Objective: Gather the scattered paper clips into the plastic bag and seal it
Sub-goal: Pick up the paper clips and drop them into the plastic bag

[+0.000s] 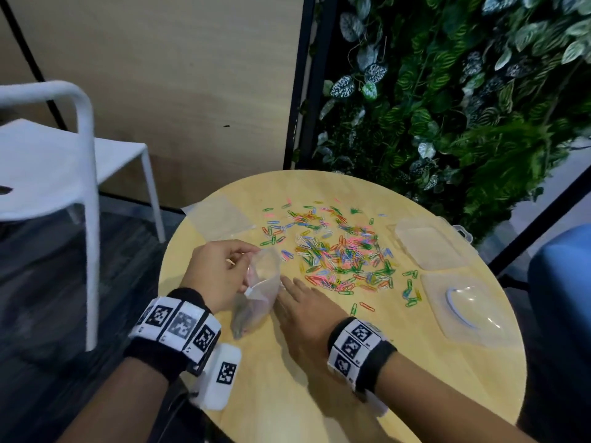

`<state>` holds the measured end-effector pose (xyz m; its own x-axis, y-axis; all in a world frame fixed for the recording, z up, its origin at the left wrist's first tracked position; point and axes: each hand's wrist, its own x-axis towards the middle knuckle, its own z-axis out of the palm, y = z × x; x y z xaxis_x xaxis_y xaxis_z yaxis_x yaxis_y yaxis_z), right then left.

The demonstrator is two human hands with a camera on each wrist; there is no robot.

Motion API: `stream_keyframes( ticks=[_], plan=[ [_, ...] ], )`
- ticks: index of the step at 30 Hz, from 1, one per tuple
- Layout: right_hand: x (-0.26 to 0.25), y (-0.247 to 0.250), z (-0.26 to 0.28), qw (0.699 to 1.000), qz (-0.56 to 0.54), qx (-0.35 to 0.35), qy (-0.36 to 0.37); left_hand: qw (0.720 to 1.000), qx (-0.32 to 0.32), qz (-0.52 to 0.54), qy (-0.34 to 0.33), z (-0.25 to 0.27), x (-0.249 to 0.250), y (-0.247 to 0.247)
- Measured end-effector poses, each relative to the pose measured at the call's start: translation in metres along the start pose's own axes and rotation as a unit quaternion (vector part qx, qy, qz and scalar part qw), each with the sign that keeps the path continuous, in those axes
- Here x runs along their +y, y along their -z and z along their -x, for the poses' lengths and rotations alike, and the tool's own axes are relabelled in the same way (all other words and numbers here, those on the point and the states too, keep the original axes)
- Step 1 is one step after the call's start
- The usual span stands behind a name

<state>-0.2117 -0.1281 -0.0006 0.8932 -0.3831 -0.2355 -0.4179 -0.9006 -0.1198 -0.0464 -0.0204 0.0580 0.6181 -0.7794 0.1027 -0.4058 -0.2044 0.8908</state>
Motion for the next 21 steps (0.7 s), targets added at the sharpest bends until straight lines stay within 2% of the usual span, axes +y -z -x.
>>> stream_keyframes(
  ticks=[2, 6, 9, 15, 19, 21],
  plan=[
    [0.004, -0.005, -0.005, 0.999, 0.026, -0.03, -0.022, 1.0, 0.002, 0.0, 0.003, 0.0, -0.002, 0.004],
    [0.008, -0.017, 0.017, 0.989, 0.127, -0.065, 0.036, 1.0, 0.005, 0.001, 0.001, 0.002, -0.001, 0.009],
    [0.031, -0.022, 0.041, 0.982, 0.161, -0.088, 0.033, 1.0, 0.003, 0.0, 0.001, 0.003, 0.0, 0.009],
    [0.085, -0.007, 0.04, 0.974, 0.196, -0.095, -0.057, 1.0, -0.008, 0.002, 0.003, 0.008, 0.008, 0.001],
    [0.108, 0.004, 0.025, 0.975, 0.149, -0.11, -0.12, 1.0, -0.012, 0.002, 0.009, 0.007, 0.008, 0.0],
    [0.11, 0.008, 0.021, 0.982, 0.114, -0.101, -0.116, 1.0, -0.009, 0.0, 0.01, 0.005, 0.007, 0.0]
  ],
)
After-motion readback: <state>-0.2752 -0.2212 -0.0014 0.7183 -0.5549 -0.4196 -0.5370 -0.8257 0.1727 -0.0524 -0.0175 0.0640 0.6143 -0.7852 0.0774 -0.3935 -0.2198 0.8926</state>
